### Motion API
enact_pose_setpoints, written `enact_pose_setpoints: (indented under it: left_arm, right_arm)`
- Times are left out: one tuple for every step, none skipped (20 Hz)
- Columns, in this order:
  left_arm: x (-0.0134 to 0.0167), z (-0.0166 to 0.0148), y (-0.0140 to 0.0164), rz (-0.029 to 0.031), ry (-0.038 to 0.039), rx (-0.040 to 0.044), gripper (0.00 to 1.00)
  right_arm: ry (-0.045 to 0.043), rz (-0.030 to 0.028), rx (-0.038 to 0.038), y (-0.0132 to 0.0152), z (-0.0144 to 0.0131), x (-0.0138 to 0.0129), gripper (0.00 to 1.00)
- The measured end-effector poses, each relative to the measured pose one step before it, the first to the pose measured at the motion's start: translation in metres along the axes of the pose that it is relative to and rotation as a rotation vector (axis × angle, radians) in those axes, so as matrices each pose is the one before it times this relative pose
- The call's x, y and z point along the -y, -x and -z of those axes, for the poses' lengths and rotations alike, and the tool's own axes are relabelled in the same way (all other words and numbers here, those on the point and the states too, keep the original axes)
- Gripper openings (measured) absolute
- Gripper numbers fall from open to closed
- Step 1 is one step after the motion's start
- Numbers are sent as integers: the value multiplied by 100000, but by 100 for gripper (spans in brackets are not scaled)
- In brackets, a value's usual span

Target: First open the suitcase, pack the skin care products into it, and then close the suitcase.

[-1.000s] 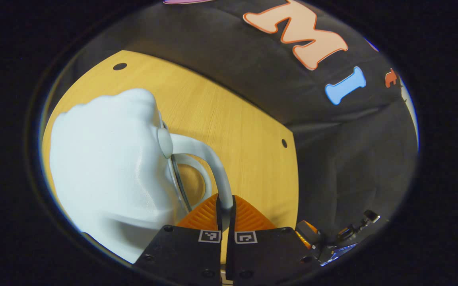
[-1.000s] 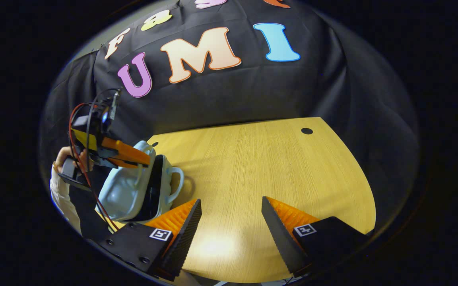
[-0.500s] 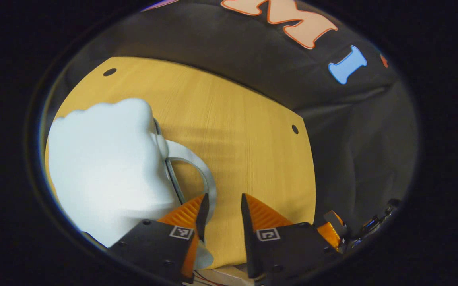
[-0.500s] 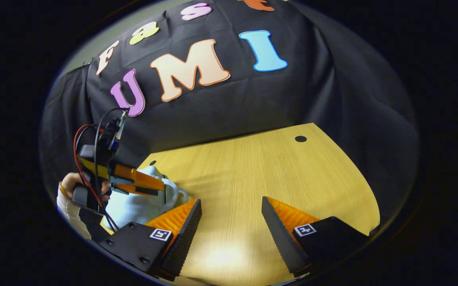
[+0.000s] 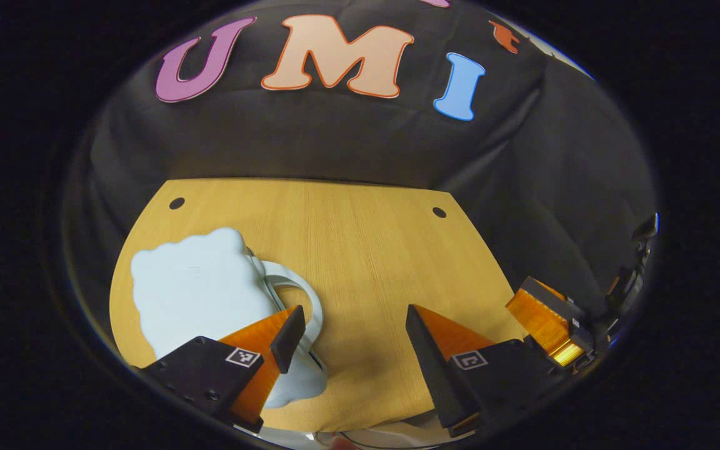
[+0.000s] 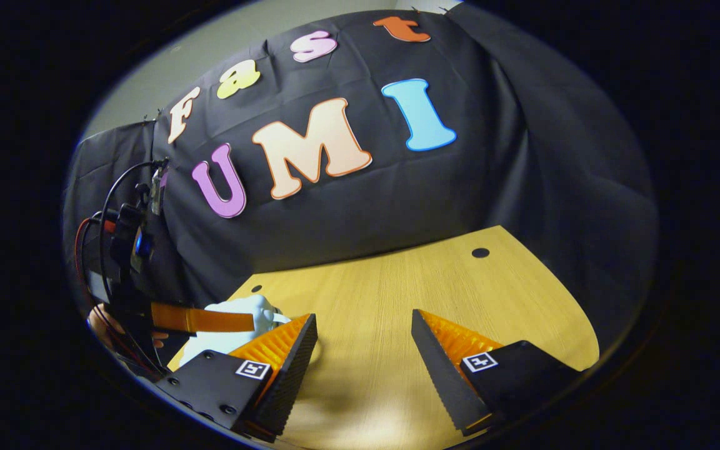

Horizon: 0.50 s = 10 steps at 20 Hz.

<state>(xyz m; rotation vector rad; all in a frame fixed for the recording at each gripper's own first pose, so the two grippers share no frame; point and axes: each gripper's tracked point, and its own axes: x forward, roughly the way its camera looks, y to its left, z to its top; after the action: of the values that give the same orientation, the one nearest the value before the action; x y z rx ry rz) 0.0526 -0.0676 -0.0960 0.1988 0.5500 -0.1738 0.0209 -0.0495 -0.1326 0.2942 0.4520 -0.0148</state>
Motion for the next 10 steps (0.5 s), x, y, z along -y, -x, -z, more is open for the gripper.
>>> enact_pose_setpoints:
  left_arm:
    - [382,394,223,-1401,-356,1407,95]
    - [120,286,525,-1873,-518,1395,95]
    - [109,467,199,-798,-427,795,95]
    - [243,530,172,-121,120,307,95]
    - [376,477,225,522,-111,97,95]
    - [114,472,235,-468,-40,-629,95]
    - [-131,261,286,-328,-110,162,95]
    - [-96,167,224,-187,53,415,95]
    - [171,273,265,866,346,-177,95]
    - [10,213,356,556,519,-263,99]
  right_arm:
    - [-105,-633,1720,384,-423,-96,95]
    - [0,-189,1001,235,-261,52,95]
    - [90,-196,408,405,-64,186,95]
    - [85,-33,425,282,-101,153,95]
    - [50,-64,252,314,-21,67,95]
    - [199,-85,206,217,11,37,95]
    - [388,-213,183,320,2,-113,95]
    - [643,-178,103,337,19,-141,95]
    - [637,-4,251,322,44,-109,95]
    - [347,64,83,261,123,-161,95]
